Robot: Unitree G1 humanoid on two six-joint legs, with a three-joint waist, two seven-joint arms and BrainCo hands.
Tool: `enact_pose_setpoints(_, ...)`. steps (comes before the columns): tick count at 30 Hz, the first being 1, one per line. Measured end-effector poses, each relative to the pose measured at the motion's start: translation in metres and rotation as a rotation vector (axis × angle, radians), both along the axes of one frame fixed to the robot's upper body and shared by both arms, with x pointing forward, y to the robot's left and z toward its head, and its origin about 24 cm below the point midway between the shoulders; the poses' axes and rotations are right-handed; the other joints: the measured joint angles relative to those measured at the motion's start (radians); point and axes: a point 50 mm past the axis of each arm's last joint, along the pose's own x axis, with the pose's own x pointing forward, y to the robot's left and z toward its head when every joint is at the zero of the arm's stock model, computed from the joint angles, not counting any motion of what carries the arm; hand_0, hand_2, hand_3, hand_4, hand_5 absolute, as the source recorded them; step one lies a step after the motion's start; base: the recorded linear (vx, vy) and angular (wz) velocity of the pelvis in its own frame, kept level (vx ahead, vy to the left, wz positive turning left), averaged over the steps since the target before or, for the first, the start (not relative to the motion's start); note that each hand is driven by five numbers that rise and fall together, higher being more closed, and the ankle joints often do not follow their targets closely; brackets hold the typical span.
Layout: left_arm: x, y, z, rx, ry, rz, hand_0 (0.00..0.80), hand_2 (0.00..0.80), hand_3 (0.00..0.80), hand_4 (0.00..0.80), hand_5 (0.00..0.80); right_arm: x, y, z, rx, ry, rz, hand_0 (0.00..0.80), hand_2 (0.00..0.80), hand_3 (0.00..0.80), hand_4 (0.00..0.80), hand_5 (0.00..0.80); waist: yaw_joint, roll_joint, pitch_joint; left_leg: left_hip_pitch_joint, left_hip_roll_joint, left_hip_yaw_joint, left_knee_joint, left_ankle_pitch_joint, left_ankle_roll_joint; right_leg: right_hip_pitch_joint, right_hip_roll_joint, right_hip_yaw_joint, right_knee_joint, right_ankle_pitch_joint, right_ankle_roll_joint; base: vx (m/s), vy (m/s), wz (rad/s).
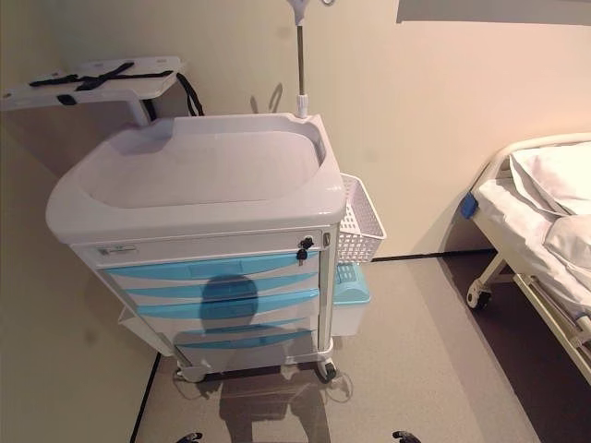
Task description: Open the drawer and pick up the medicine
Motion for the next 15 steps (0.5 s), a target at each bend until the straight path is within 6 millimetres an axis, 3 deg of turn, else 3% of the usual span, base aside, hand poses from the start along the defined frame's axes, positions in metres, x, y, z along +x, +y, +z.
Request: enact_pose_setpoints(15,0.0004,0.0003,0.0001,-0.003,-0.007,0.026,0.000,0.000,0.000,0.000,0.000,0.0000,-0.0008,0.0002,-0.003,-0.001,-0.003,0.000,0.000,0.000,0.000,0.000,0.000,0.001,0.001,-0.016,-0.002,-0.016,0.000,0.002,-0.001,-0.007,0.000,-0.018,0.000,-0.005,0.000,0.005,0.001,0.03)
